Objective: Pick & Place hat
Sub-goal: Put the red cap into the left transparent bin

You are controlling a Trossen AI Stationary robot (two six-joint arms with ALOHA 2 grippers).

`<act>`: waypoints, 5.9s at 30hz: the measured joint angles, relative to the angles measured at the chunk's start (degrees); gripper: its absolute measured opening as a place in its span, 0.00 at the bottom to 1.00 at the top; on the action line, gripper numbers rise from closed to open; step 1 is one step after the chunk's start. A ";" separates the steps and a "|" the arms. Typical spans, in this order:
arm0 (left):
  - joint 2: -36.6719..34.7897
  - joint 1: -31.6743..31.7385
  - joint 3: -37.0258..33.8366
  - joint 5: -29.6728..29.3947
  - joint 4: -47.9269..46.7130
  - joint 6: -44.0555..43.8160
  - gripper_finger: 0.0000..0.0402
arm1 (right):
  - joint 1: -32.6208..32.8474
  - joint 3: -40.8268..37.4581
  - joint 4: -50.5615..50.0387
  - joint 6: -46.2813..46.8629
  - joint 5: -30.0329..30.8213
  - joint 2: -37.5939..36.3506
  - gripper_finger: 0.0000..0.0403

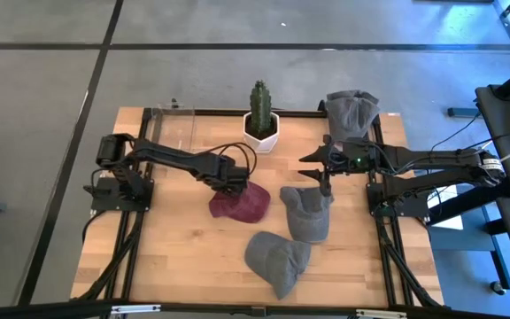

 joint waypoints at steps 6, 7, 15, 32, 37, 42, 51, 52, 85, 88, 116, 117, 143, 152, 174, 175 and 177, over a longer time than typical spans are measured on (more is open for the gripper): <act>0.00 1.42 0.00 3.26 -0.56 -1.06 0.45 | 0.00 0.00 -0.07 -0.26 0.00 0.00 0.46; 0.00 1.50 0.00 3.32 -0.59 -1.01 0.48 | 0.00 0.00 -0.07 -0.27 0.00 0.00 0.46; 0.00 1.19 0.00 -0.27 -0.61 -3.89 0.69 | 0.00 0.00 -0.23 -0.39 0.02 0.00 0.46; -0.02 4.27 -11.16 7.80 14.21 -6.23 0.63 | 0.00 0.00 -0.34 -2.01 0.04 0.00 0.46; -0.33 4.27 -13.14 7.20 16.12 -7.10 0.57 | -0.02 0.00 -0.63 -2.01 0.04 0.02 0.46; -0.37 4.25 -13.55 7.05 16.13 -7.11 0.48 | -0.02 0.00 -0.58 -2.14 0.11 0.02 0.46; -0.22 4.12 -13.60 7.36 16.80 -5.13 0.29 | -0.02 0.00 -0.50 -3.40 0.94 0.02 0.46; -0.22 4.12 -13.58 7.36 16.89 -5.13 0.27 | -0.02 0.00 -0.48 -3.54 0.94 0.02 0.46; -22.05 2.42 13.71 14.44 -8.02 33.50 0.09 | -0.02 -0.02 0.57 -8.02 1.07 0.02 0.46; -22.10 2.42 19.52 12.75 -14.45 39.36 0.09 | -0.02 -0.02 0.68 -8.02 1.07 0.02 0.46; -22.14 8.08 37.00 -27.17 -37.64 76.19 0.09 | -0.02 -0.02 4.29 -7.70 1.03 0.02 0.46; -22.08 8.53 37.00 -28.79 -37.62 77.61 0.09 | -0.02 -0.02 4.39 -7.77 1.02 0.02 0.46; -24.22 17.38 17.70 -50.16 -37.10 85.62 0.09 | -0.02 -0.02 5.20 -8.17 5.53 0.00 0.46; -24.17 19.20 8.98 -53.12 -27.17 88.61 0.09 | -0.02 -0.02 5.20 -7.98 5.53 0.00 0.46; -23.99 26.77 -5.28 -50.92 -3.69 108.47 0.09 | -0.02 -0.02 5.16 -7.80 5.53 0.02 0.46; -23.96 27.18 -5.69 -51.03 -2.14 109.76 0.09 | -0.02 -0.02 5.16 -7.82 5.53 0.02 0.46; -23.93 28.06 -6.43 -51.07 0.20 111.72 0.09 | -0.02 -0.02 5.16 -7.78 5.53 0.02 0.46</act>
